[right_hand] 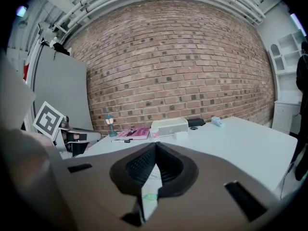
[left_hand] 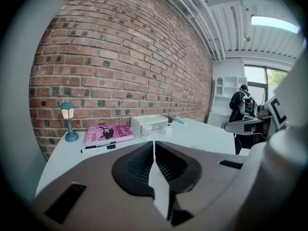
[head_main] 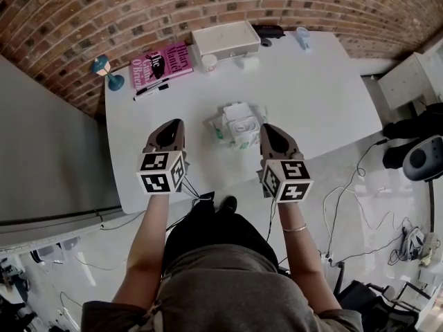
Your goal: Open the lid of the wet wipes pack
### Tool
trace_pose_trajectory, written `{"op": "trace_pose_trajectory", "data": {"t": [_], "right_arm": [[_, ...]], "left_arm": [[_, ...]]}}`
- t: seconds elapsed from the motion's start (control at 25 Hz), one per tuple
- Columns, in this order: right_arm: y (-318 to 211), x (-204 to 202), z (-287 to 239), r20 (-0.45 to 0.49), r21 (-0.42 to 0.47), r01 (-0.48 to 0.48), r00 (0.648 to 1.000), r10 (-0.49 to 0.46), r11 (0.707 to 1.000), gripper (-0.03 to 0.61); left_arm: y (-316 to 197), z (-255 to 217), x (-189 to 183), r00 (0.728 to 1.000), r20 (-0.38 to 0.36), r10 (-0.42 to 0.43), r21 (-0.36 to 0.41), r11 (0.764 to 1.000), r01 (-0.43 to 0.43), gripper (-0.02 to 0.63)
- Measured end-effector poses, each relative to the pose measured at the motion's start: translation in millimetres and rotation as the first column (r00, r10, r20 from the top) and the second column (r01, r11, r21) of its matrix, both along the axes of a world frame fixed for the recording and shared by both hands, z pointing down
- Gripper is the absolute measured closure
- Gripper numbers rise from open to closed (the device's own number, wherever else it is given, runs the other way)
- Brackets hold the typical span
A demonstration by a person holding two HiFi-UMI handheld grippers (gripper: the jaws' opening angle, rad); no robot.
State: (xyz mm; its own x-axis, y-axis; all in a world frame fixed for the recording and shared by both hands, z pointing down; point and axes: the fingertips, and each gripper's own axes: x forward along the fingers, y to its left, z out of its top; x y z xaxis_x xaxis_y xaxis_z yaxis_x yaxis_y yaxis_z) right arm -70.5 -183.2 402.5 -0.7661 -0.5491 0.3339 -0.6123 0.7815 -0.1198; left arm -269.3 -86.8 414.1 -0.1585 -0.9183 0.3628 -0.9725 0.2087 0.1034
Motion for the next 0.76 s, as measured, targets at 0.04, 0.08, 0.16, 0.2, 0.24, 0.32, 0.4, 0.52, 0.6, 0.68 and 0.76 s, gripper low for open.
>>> {"op": "trace_pose_trajectory", "data": {"t": [0.04,0.08,0.16,0.2,0.24,0.32,0.4,0.52,0.6,0.68,0.76], "right_arm": [[0,0,1,-0.002,0.000,0.000,1.000,0.000,1.000,0.577],[0,-1,1,-0.004,0.000,-0.001,1.000,0.001,1.000,0.577],[-1,-1,2,-0.009,-0.001,-0.003,1.000,0.003,1.000,0.577],[-2,-2,2,-0.012,-0.002,-0.005,1.000,0.005,1.000,0.577],[-2,-2,3,-0.015,-0.004,-0.006,1.000,0.006,1.000,0.577],[-2,-3,2,-0.019,-0.009,-0.006,1.000,0.006,1.000,0.577],[-3,-4,2,-0.023,-0.011,-0.007,1.000,0.007,1.000,0.577],[-6,-4,6,-0.031,-0.003,-0.014,0.999,0.013,1.000,0.577],[-7,-5,7,-0.034,-0.004,-0.015,0.999,0.015,1.000,0.577],[-7,-7,8,-0.035,-0.008,-0.014,0.999,0.013,1.000,0.577],[-7,-8,10,-0.035,-0.011,-0.012,0.999,0.011,1.000,0.577]], "left_arm": [[-1,0,0,1.000,0.001,0.003,0.001,1.000,-0.003,0.584],[-2,0,1,1.000,0.001,0.006,0.003,1.000,-0.006,0.584],[-4,-1,1,1.000,0.000,0.011,0.004,1.000,-0.011,0.584],[-5,-1,1,1.000,-0.001,0.013,0.005,1.000,-0.013,0.584],[-6,0,1,1.000,-0.003,0.014,0.005,1.000,-0.014,0.584],[-7,1,2,1.000,-0.005,0.018,0.005,1.000,-0.018,0.584],[-8,2,2,1.000,-0.008,0.024,0.003,1.000,-0.024,0.584],[-10,4,2,0.999,-0.012,0.033,-0.002,0.999,-0.033,0.584],[-11,5,2,0.999,-0.013,0.037,-0.005,0.999,-0.037,0.584],[-12,6,0,0.999,-0.014,0.038,-0.007,0.999,-0.038,0.584],[-13,7,-1,0.999,-0.015,0.040,-0.007,0.999,-0.040,0.584]]}}
